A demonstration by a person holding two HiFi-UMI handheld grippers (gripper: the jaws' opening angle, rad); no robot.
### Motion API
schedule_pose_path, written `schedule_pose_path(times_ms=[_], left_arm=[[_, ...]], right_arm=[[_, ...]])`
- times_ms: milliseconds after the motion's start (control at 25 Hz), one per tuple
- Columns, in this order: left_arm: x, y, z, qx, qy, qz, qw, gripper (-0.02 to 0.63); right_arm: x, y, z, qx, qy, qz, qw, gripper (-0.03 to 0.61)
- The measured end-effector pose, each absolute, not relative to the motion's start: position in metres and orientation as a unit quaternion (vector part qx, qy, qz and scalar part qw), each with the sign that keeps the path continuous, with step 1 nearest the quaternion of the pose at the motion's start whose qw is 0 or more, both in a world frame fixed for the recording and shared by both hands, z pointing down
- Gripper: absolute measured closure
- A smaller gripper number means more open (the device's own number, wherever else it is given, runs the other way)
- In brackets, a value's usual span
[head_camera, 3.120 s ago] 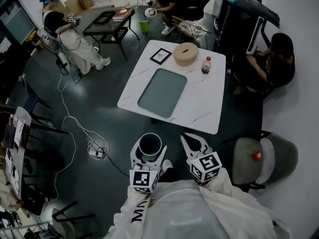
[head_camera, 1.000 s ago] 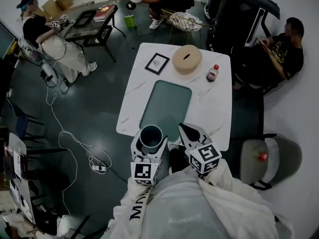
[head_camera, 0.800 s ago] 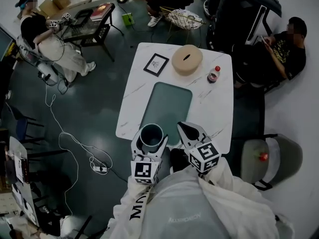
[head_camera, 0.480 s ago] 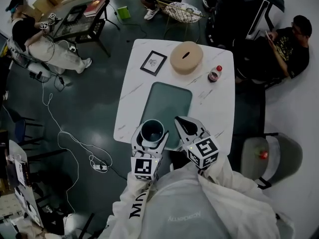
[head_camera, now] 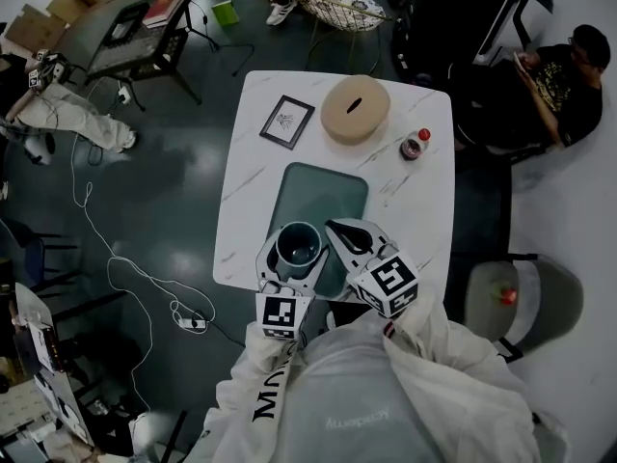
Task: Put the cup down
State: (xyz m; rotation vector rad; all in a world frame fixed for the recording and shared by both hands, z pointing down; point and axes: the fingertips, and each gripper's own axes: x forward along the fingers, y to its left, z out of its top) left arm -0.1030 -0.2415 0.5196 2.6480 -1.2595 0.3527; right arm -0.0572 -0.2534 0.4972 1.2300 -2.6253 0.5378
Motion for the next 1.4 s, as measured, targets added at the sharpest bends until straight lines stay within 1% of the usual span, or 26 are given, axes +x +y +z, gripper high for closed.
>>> schedule_pose_path(times_ms=[680,1040,1400], left_arm=[[-0.071,-0.313,0.571,0.908,-0.379,0.147,0.103,0.22],[-0.062,-0.337,0.595,0.908,-0.369,0.163,0.113,0.221],[-0.055,-0.357,0.618,0.909,-0.36,0.178,0.11,0.221]], right_arm=[[-0.038,-0.329,0.541,0.395,-0.885,0.219,0.113,0.572],[-0.032,-0.355,0.561,0.396,-0.88,0.239,0.107,0.572],[-0.026,-0.372,0.579,0.406,-0.875,0.239,0.115,0.572]])
